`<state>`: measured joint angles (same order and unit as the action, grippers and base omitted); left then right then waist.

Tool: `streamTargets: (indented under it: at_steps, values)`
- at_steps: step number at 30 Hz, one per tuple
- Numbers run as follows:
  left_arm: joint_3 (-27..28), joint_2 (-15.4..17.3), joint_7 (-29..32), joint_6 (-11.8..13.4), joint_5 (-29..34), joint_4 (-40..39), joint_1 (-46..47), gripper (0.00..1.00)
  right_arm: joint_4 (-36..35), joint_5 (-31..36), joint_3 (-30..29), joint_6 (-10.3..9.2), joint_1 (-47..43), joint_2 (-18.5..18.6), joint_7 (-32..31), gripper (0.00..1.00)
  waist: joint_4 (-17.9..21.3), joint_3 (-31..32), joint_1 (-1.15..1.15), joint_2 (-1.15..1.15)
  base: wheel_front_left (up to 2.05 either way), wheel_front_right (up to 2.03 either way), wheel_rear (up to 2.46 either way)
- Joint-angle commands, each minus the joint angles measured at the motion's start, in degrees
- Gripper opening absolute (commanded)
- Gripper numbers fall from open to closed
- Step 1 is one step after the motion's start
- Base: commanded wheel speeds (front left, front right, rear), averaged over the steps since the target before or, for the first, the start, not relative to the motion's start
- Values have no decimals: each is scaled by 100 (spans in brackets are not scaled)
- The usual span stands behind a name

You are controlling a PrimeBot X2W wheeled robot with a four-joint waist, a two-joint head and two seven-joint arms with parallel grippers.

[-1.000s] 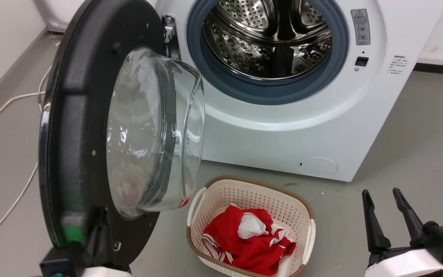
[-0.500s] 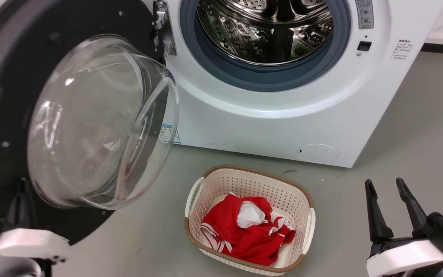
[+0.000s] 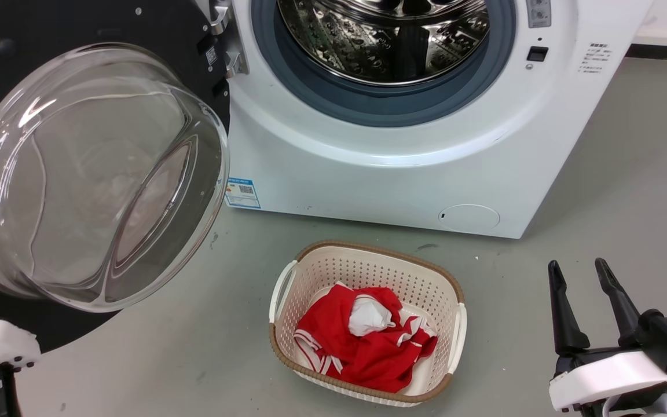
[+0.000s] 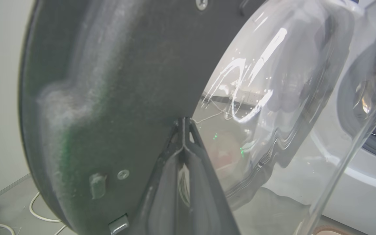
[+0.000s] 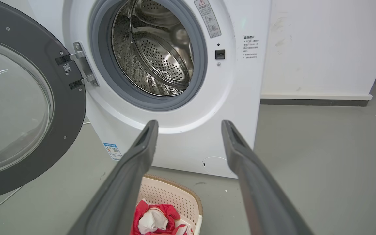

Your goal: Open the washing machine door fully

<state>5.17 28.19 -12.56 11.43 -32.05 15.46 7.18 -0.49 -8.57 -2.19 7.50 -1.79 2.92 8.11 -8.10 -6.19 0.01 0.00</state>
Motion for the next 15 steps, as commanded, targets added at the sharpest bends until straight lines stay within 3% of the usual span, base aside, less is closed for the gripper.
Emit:
streamTargets:
  at_steps: [1, 7, 15]
  values:
    - [67, 51, -70, -29, -30, 146, 56, 0, 23, -7, 16, -2, 57, -10, 40, 100, 37, 38, -1, 0, 0, 0, 0]
    - [114, -124, -216, -30, 98, 123, -242, 0, 103, -119, 46, -2, -25, -10, 96, 100, 125, 163, -1, 0, 0, 0, 0]
    - [-101, -627, -265, 175, 530, -919, -970, 0, 109, -93, 62, -3, -101, -9, 69, 100, 200, 325, -1, 0, 0, 0, 0]
